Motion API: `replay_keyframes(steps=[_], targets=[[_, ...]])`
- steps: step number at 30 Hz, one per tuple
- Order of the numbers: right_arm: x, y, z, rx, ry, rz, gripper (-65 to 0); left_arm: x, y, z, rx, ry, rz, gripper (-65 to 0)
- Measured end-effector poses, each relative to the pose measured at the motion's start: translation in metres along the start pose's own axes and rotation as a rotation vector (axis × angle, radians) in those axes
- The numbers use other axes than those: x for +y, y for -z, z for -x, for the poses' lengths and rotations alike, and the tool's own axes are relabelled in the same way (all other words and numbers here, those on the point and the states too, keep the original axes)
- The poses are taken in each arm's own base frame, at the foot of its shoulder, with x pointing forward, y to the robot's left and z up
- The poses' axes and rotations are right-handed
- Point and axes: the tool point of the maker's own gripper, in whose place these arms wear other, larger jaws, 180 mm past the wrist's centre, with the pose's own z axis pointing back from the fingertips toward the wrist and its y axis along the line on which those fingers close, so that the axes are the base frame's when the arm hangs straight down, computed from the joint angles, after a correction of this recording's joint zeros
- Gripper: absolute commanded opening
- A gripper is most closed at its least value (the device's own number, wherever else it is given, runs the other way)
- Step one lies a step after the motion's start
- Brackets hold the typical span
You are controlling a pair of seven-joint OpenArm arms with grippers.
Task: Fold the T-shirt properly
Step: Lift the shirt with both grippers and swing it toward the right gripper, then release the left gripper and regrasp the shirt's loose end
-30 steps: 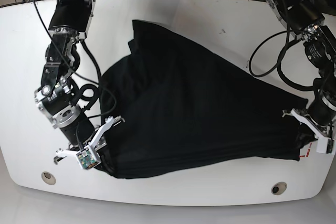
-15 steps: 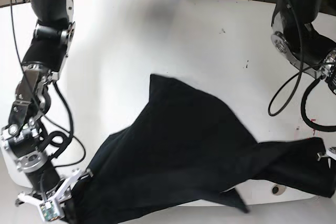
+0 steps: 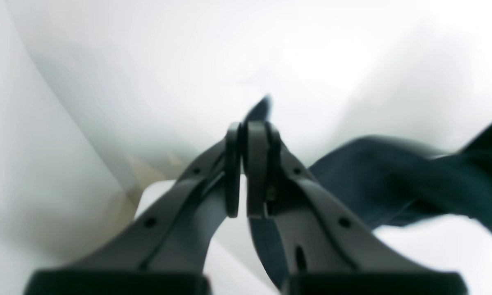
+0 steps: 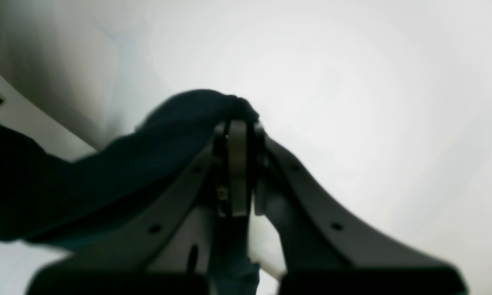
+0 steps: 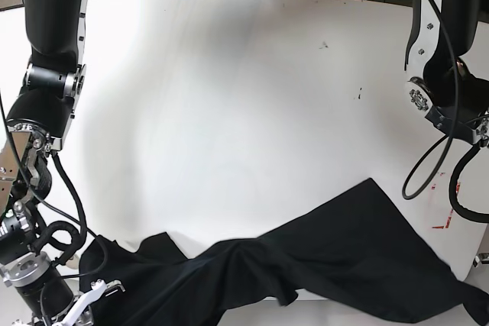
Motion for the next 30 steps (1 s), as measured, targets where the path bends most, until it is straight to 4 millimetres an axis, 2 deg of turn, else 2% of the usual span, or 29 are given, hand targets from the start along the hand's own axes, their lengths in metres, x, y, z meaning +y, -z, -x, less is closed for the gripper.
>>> replay_keyframes(steps=[4,11,15,18,22,25,27,30], targets=[[0.013,-0.003,0.024,0.054,0.019,-0.021,-64.4,-0.005,0.001,0.021,0.040,-0.010,0.019,-64.0],[0.045,-0.022,0.046,0.068,0.046,-0.069,-64.4,-0.009,-0.002,0.070,0.163,-0.020,0.023,-64.0],[0.050,-0.038,0.073,0.122,0.077,-0.054,-64.7,-0.010,-0.007,0.100,0.231,-0.035,0.028,-64.0],[0.061,-0.053,0.103,0.192,0.100,-0.051,-64.7,-0.009,-0.016,0.128,0.288,-0.056,0.021,-64.0],[0.095,-0.079,0.147,0.289,0.196,-0.076,-64.7,-0.010,-0.030,0.167,0.387,-0.050,0.021,-64.0],[0.126,-0.100,0.174,0.356,0.272,-0.107,-64.7,-0.015,-0.038,0.188,0.413,-0.025,0.045,-64.0],[0.143,-0.114,0.189,0.397,0.323,-0.117,-64.7,-0.020,-0.046,0.205,0.444,-0.024,0.058,-64.0],[0.159,-0.133,0.209,0.457,0.376,-0.114,-64.7,-0.025,-0.058,0.229,0.500,-0.035,0.068,-64.0]])
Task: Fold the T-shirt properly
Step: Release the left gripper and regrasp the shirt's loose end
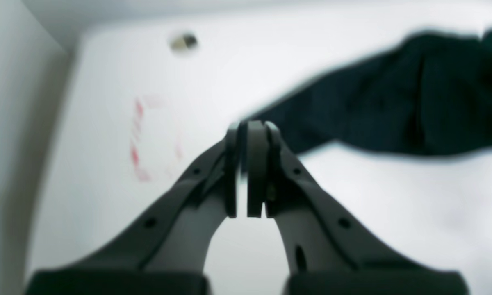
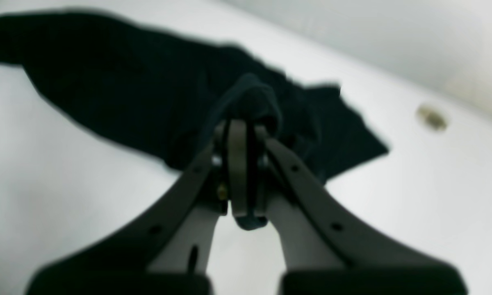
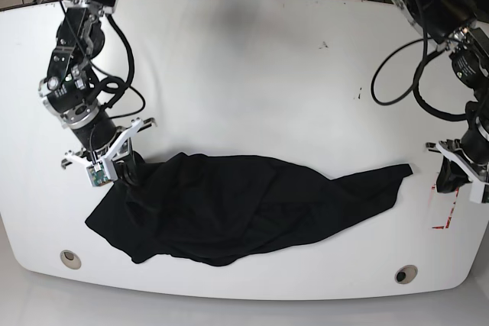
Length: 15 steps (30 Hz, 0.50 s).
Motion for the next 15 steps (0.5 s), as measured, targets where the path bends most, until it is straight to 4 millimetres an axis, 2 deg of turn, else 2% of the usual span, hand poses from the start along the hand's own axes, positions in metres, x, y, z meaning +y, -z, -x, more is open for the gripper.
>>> replay_keyframes(steps=[3,8,10,15], targets=[[0.005,-0.005,0.018,0.024,0.034,0.001,-64.7,-0.003,0.000,0.025,0.053,-0.011,0.006,-63.9],[0.024,-0.012,0.036,0.014,0.081,-0.028,-64.7,-0.007,0.000,0.052,0.059,-0.038,0.018,-62.9],[0.030,-0.014,0.044,0.029,0.093,-0.039,-64.7,-0.009,0.003,0.065,0.079,-0.067,0.033,-59.2],[0.034,-0.017,0.053,0.048,0.111,-0.040,-64.7,-0.005,0.017,0.108,0.191,-0.157,0.056,-43.3]])
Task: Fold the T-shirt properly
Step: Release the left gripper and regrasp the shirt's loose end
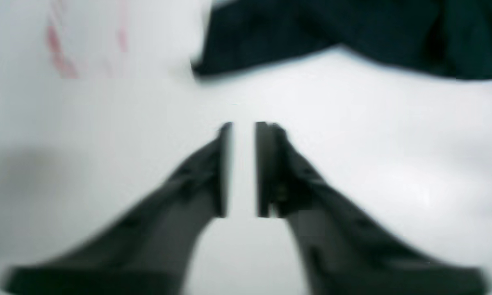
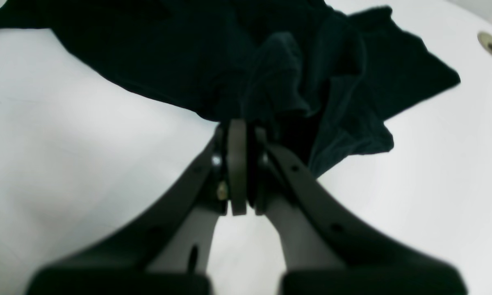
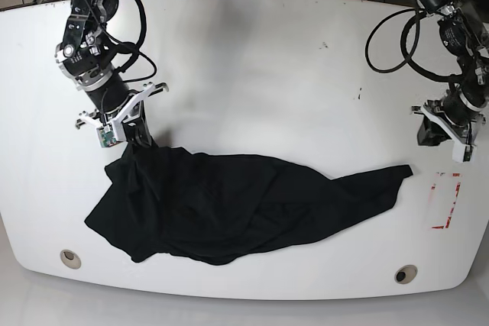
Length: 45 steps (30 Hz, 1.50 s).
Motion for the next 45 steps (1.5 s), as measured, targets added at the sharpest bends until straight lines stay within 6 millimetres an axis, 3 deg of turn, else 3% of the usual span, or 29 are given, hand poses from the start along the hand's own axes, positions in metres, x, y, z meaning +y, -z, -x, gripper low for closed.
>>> replay_keyframes(steps=[4,7,12,20,26,31,37,45], targets=[[0.001,-0.001,0.002,0.000,0.005,-0.003,-64.8,0.013,0.012,0.019,0.075,-0.032,-0.033,-33.1],[0.003,-0.001,0.005,0.008,0.013,-0.004,-64.8,0.024,0.017,0.019,0.102,-0.031,-0.071,-28.7],[0.006,-0.001,0.005,0.003,0.023,-0.007,-64.8,0.025,0.025,-0.004,0.049,-0.034,-0.069,-28.9],[0.006,-0.001,0.006,0.004,0.024,-0.005,-64.8,0.030,0.039,-0.013,0.057,-0.076,-0.056,-28.9],[0.006,-0.001,0.006,0.003,0.026,-0.006,-64.8,0.033,0.060,-0.032,-0.009,-0.143,-0.016,-28.7],[0.006,0.000,0.005,0.002,0.026,-0.007,-64.8,0.038,0.083,-0.021,0.056,-0.141,-0.023,-28.7],[0.007,0.000,0.006,0.002,0.029,-0.008,-64.8,0.028,0.110,-0.019,0.044,-0.176,0.021,-28.7],[0.008,0.000,0.005,0.000,0.031,-0.010,-64.8,0.032,0.126,-0.011,0.054,-0.211,0.014,-28.7]])
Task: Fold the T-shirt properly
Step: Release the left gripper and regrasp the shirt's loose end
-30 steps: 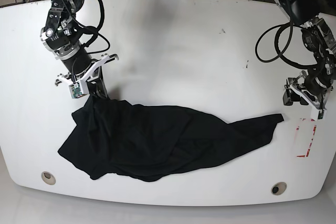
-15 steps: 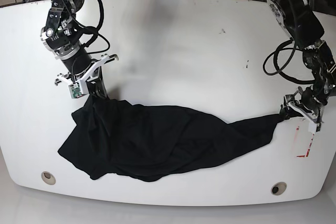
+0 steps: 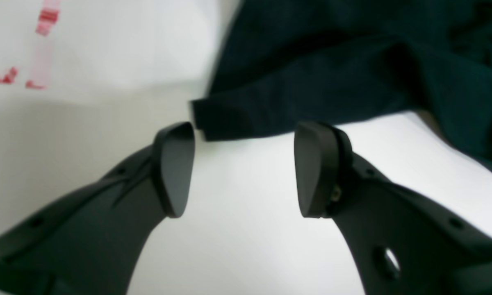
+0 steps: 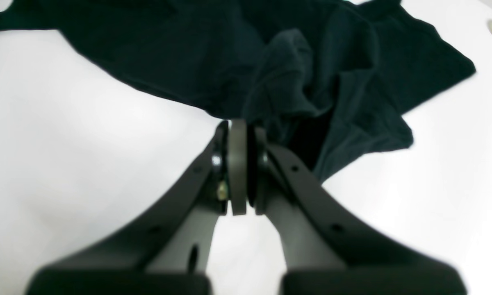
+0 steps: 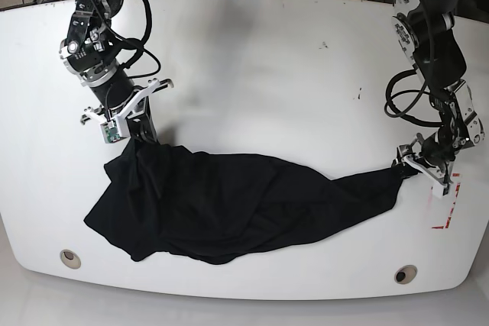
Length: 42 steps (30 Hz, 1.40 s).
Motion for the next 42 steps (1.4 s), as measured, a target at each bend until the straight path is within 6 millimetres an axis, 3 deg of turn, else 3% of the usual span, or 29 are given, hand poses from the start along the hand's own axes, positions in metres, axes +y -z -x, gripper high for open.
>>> replay_keyframes(steps=[9,23,26,31,42], targets=[[0.000,0.000,0.000,0.000,0.000,0.001,-64.8,-0.004,0.016,0.002,0.003,0.028,-0.010,-28.7],[0.000,0.000,0.000,0.000,0.000,0.001,-64.8,-0.007,0.033,-0.006,-0.037,-0.081,0.002,-29.3],[0.000,0.000,0.000,0.000,0.000,0.001,-64.8,-0.012,0.035,-0.006,-0.035,-0.083,0.011,-36.3],[0.000,0.000,-0.001,-0.002,0.002,-0.001,-64.8,-0.026,0.042,0.000,-0.004,-0.045,0.029,-64.0],[0.000,0.000,-0.003,-0.008,-0.001,0.000,-64.8,-0.030,0.037,0.001,0.015,0.022,0.019,-65.0]])
